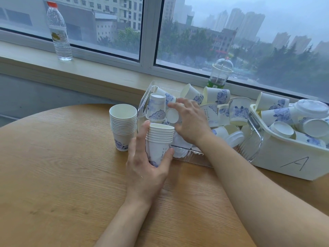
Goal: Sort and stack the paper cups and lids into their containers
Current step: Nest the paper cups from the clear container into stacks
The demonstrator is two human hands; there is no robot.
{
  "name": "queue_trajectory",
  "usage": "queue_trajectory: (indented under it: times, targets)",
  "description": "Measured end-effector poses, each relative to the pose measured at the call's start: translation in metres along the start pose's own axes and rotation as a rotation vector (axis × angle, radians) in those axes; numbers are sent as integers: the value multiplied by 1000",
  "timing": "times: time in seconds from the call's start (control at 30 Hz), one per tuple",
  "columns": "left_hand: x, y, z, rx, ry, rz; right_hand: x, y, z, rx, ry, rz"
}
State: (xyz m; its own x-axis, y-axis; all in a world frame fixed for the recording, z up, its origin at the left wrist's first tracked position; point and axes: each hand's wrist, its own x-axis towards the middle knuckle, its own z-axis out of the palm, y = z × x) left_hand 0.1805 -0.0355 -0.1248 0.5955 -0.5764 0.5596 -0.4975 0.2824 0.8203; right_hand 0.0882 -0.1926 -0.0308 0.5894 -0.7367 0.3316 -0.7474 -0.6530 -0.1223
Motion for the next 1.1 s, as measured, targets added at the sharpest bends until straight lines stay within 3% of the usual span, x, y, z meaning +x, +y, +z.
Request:
queue_trajectory:
  times: [0.13,0.23,0.33,0.5,0.67,0.83,1.1]
  targets:
    - [-1,1,1,6,6,3,-3,3,2,16,109,-19]
    - [-1,3,0,0,4,10,-14,6,-2,127,297,-13]
    - [-2,6,-1,4,-15,4,-36,7,-14,424,448,74]
    - [-4,7,-2,26,-59,28,-84,-1,-26,1112,518,247]
    - [-6,8,-1,46,-142,103,-113,-5,-10,1502,545,341]
    - [-10,8,1,65,-206,161,-122,-11,5,1599,489,312]
    - [-12,8,1,68,-268,145,-128,-24,17,1502,470,196]
